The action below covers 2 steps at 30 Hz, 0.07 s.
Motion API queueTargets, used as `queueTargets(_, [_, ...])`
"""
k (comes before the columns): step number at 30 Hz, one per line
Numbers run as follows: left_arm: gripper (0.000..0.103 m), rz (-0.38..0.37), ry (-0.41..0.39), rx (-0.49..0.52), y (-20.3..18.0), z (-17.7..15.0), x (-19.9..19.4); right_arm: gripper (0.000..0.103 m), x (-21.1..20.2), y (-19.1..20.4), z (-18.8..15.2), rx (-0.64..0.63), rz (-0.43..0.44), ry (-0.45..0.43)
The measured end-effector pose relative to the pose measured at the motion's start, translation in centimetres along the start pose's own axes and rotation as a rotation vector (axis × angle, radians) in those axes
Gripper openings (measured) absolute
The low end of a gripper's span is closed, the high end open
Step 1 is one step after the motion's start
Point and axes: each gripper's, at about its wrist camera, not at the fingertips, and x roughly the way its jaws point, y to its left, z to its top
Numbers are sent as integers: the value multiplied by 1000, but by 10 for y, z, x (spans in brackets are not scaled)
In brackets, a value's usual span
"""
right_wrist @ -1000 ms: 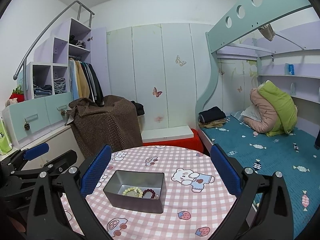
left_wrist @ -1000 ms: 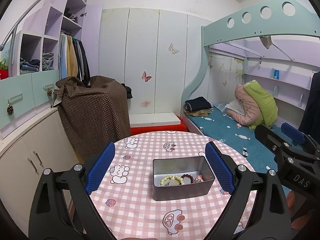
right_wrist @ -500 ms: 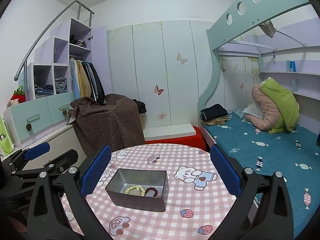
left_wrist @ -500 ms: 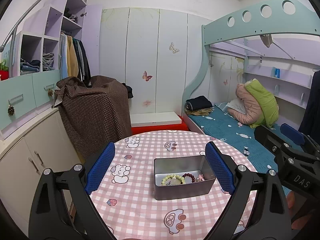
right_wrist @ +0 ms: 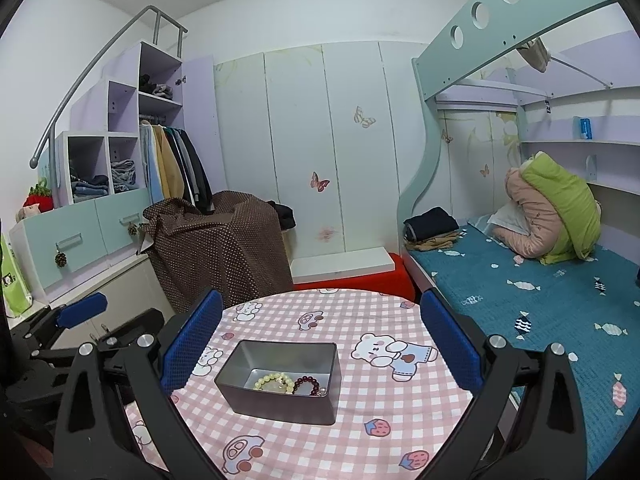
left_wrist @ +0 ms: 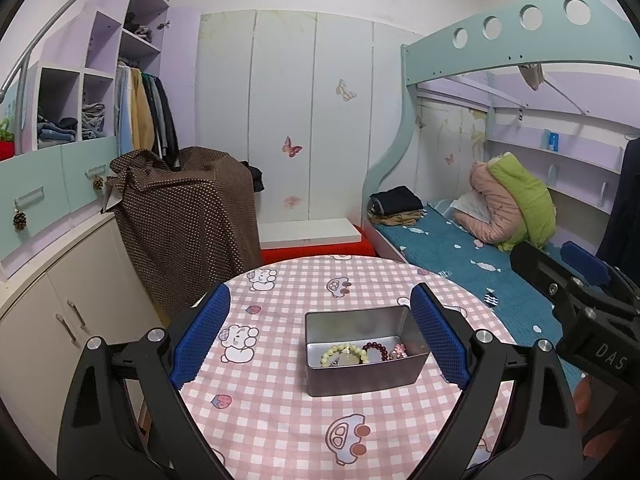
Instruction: Organize jewelry
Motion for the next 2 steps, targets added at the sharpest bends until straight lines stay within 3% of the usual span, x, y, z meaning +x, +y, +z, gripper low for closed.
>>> queueTargets(2, [92, -7, 2, 8, -2, 0, 1, 96, 0, 2, 0, -4, 1, 0])
